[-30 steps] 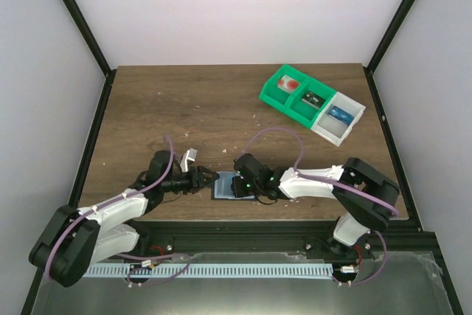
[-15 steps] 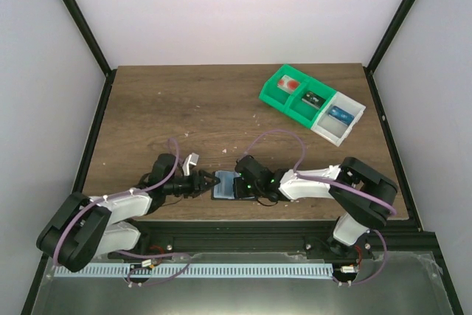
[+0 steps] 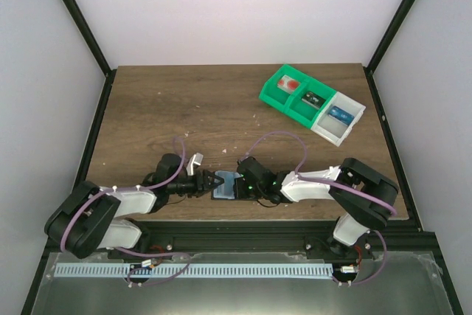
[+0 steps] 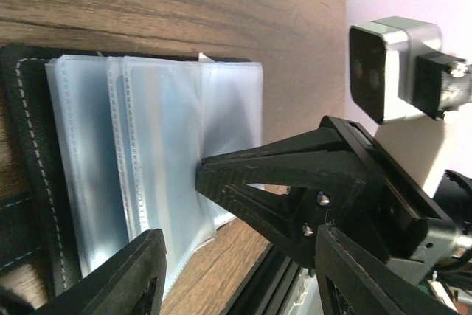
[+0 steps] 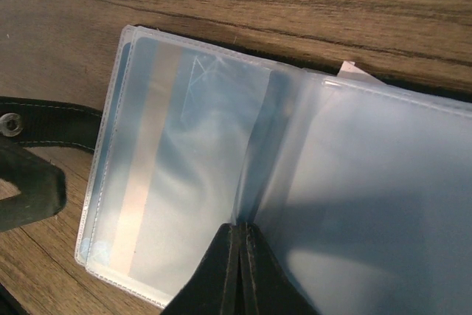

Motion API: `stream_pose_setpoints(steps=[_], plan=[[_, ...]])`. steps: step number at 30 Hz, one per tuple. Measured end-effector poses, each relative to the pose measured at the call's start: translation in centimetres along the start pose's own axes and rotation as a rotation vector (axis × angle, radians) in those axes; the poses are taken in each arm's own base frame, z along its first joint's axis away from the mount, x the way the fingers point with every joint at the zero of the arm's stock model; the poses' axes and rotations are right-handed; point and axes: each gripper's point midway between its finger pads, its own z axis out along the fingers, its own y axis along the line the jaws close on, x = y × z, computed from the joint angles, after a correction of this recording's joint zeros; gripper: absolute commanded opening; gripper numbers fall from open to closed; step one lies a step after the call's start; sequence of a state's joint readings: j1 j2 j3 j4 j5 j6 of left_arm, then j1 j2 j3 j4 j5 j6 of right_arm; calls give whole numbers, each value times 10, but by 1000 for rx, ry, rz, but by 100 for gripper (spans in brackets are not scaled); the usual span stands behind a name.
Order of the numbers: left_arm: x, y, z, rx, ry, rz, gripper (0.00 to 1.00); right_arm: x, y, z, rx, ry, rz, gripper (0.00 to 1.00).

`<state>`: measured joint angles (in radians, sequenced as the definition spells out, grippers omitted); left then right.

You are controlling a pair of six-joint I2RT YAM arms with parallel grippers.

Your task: Take the credit cards out of the card holder

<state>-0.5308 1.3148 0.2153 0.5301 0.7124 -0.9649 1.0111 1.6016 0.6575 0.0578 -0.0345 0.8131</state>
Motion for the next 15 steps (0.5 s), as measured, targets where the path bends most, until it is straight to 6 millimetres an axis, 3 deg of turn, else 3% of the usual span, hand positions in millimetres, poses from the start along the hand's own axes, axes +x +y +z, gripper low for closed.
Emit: stream_pose_setpoints(steps=[15], plan=[[-3,12,5,-38,-10,10,59,0,0,0,-10,-5,0,0]])
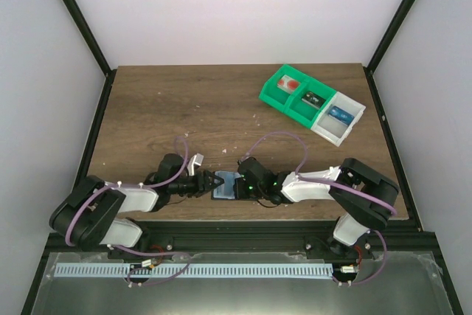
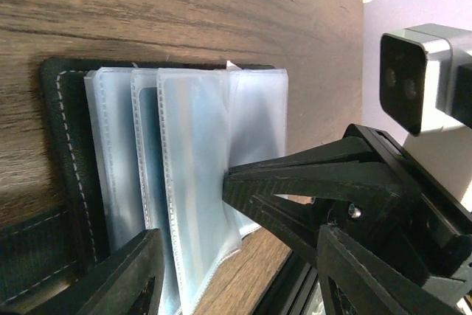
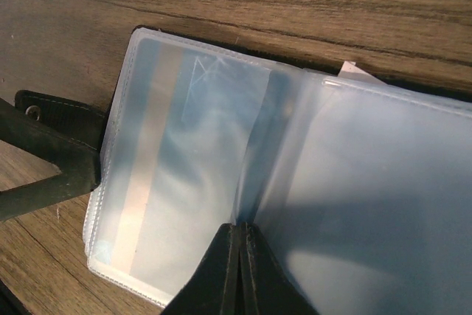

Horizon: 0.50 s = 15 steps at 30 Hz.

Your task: Take the credit cards out of the card holder

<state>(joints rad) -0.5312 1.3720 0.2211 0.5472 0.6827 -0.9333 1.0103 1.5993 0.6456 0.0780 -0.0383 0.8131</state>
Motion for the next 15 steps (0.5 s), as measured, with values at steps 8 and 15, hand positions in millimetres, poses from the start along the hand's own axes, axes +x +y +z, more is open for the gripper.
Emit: stream_pose_setpoints(steps=[8,15], plan=[[1,5,2,-9,7,-5,60,0,0,0,-2,0,0,0],[0,3,5,2,3,4,60,0,1,0,-7,-4,0,1]])
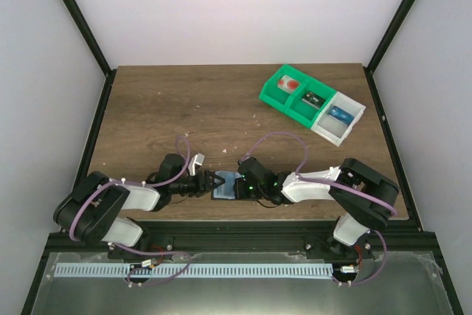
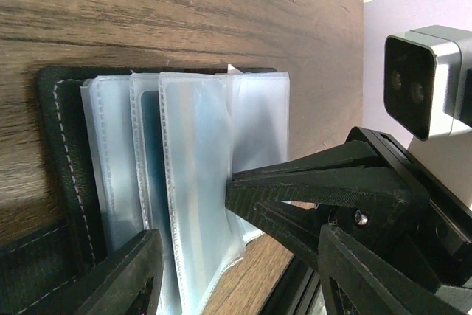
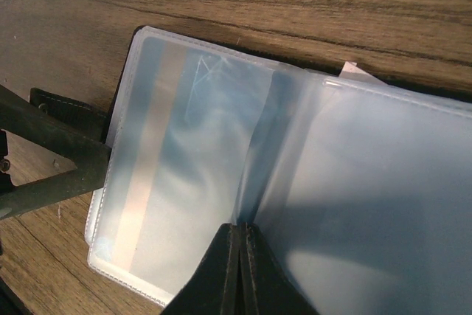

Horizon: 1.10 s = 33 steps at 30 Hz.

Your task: Take the credit cards out of the card holder

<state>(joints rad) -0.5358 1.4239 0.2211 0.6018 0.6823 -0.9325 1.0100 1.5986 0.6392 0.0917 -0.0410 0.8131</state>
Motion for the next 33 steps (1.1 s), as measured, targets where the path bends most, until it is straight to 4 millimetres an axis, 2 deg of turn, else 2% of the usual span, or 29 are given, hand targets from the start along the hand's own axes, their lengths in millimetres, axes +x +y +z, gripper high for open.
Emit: stream_pose_setpoints(steps=[19,26,33], plan=[[-1,-5,3,-5,7,3,59,0,0,0,-6,-3,1,1],[-2,-21,-7,4,-21,41,60,2,2,1,-37,-8,14,1],[-11,-24,-20,-45,-97,68,63,2,3,1,-52,-14,19,0]])
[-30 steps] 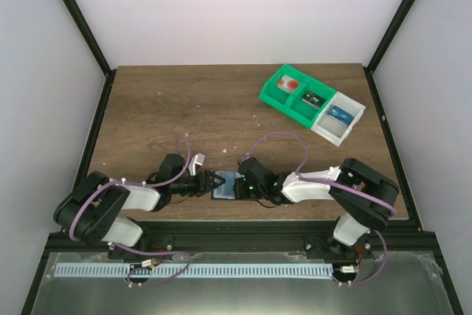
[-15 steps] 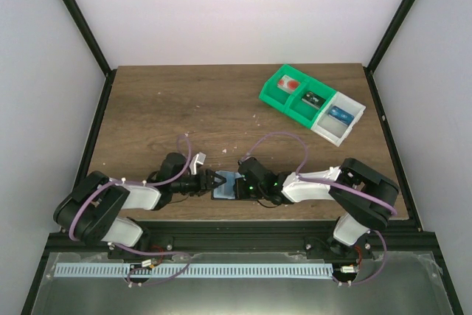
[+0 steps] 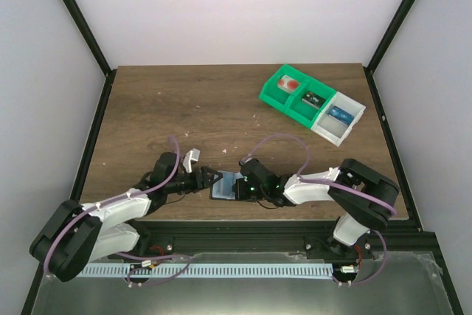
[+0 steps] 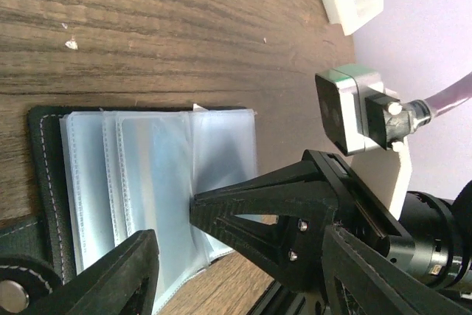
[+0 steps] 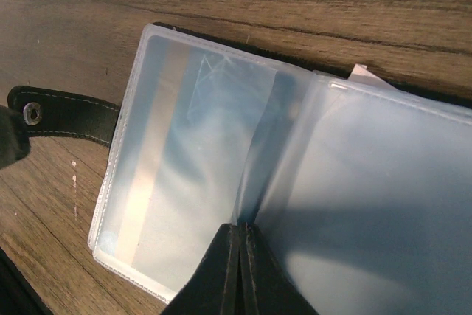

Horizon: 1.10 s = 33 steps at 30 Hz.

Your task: Take the credit cards out of the card holder

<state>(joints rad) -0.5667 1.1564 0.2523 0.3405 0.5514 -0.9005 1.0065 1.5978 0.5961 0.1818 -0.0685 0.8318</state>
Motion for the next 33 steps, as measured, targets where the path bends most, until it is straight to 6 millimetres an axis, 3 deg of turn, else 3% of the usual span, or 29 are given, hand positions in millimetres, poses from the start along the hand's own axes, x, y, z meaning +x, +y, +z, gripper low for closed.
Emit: stream_pose_setpoints(steps=[33], plan=[[16,18,21,9,101,-21,68,1,0,-1,-20,-5,16,1]])
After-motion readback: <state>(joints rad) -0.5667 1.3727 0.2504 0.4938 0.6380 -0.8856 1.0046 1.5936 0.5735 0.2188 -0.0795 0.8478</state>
